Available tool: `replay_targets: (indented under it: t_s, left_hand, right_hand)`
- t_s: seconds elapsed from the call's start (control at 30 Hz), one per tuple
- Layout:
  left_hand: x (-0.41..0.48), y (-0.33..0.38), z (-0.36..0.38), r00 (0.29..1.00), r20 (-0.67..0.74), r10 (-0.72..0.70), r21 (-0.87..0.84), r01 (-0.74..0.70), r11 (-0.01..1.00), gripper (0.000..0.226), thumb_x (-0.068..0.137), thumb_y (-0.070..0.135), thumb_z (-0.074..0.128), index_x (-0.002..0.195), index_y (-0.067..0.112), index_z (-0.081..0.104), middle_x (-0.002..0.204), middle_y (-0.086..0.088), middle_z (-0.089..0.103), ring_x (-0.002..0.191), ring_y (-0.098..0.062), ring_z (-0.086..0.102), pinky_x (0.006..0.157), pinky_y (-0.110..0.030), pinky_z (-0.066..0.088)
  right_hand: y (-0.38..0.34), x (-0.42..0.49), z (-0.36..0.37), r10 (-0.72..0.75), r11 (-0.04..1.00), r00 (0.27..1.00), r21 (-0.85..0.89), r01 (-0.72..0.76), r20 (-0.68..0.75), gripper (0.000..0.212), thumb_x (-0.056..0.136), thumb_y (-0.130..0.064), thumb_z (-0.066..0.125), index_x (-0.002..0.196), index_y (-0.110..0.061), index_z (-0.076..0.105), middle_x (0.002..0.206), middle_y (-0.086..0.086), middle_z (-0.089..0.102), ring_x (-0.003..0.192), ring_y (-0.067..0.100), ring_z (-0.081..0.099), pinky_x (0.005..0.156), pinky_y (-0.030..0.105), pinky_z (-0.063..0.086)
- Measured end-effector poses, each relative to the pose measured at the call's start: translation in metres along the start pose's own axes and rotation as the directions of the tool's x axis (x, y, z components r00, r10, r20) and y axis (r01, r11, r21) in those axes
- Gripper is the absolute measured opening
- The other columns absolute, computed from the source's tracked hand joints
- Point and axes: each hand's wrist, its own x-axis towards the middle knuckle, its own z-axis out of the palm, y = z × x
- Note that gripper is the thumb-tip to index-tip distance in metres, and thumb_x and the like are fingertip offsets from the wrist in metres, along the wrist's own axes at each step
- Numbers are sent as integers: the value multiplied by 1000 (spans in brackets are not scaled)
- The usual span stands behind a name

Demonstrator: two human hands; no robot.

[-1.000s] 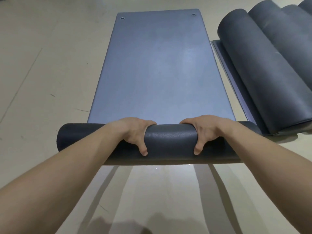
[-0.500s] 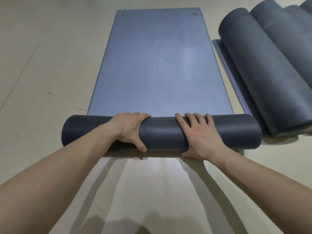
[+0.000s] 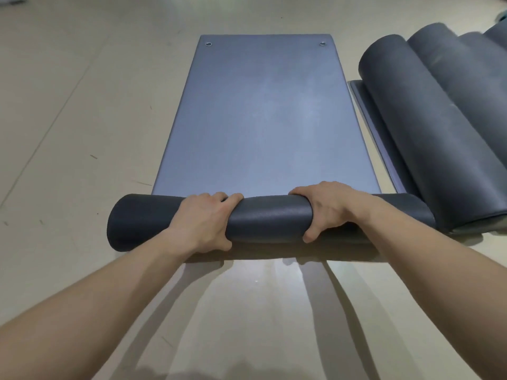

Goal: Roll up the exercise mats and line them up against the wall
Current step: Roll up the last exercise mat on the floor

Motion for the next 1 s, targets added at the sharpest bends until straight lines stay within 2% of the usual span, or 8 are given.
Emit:
replay_targets:
  t_s: [0.1, 0.27, 0.37, 0.43, 0.5, 0.6, 0.8, 1.0]
  left_hand:
    - [-19, 6, -5, 988, 140, 61, -12, -60, 998, 88, 69, 58, 73, 145, 42, 32, 114, 11, 60, 89, -15, 56, 71, -32, 40]
    - [18, -5, -25, 920, 386, 62, -142, -8, 990, 88, 66, 57, 84, 141, 43, 40, 104, 13, 56, 92, -16, 57, 74, -32, 43]
    - [39, -9, -34, 853, 516, 73, -216, 48, 975, 95, 64, 54, 91, 143, 41, 40, 126, 7, 60, 107, -20, 57, 95, -38, 47]
    - [30, -5, -29, 911, 412, 31, -182, 49, 982, 111, 61, 63, 89, 152, 39, 30, 144, 4, 53, 122, -25, 55, 106, -43, 45]
    - [5, 6, -4, 993, 111, -24, -29, 27, 999, 128, 61, 75, 80, 160, 32, 13, 160, -1, 34, 141, -31, 42, 118, -49, 33]
    - [-16, 24, 30, 991, -130, -30, 140, 48, 989, 132, 69, 72, 79, 159, 24, -4, 167, -10, 18, 152, -40, 22, 124, -57, 16]
    - [22, 5, 19, 993, -114, 18, 62, -11, 998, 124, 66, 67, 79, 158, 27, 7, 160, -3, 31, 144, -30, 36, 122, -51, 25]
    - [6, 13, 33, 994, -82, -75, 195, 90, 977, 129, 75, 76, 71, 158, 26, -13, 170, -15, 2, 156, -44, 4, 123, -66, 6]
  right_hand:
    - [-3, -20, 15, -25, 996, 995, 87, 16, 101, 93, 58, -65, 85, 138, -45, 43, 124, -10, 60, 107, 18, 60, 99, 43, 52]
    - [-15, -43, 65, -13, 963, 932, -254, -86, -363, 113, 67, -72, 75, 155, -32, 17, 148, 1, 44, 129, 28, 49, 113, 48, 38]
    - [-16, -34, 73, 20, 954, 920, -269, -136, -392, 113, 65, -68, 78, 152, -31, 17, 144, 5, 46, 126, 31, 51, 110, 53, 39]
    - [-12, -27, 58, 25, 965, 937, -235, -113, -348, 110, 62, -71, 79, 149, -34, 22, 138, 3, 51, 119, 30, 56, 104, 52, 45]
    - [-9, -19, 35, 35, 977, 963, -194, -89, -268, 110, 57, -72, 82, 147, -37, 27, 131, 0, 56, 110, 27, 61, 98, 49, 51]
    - [-2, -4, 12, 48, 991, 986, -114, -67, -161, 115, 51, -72, 85, 147, -41, 30, 127, -4, 57, 108, 24, 60, 96, 48, 54]
    - [-11, 1, 72, -14, 928, 889, -337, -159, -458, 140, 59, -77, 79, 159, -24, -3, 160, 15, 22, 148, 40, 23, 121, 63, 13]
    - [-4, 16, 76, -56, 936, 848, -323, -139, -527, 127, 62, -63, 84, 158, -24, 10, 154, 16, 34, 141, 40, 34, 118, 62, 21]
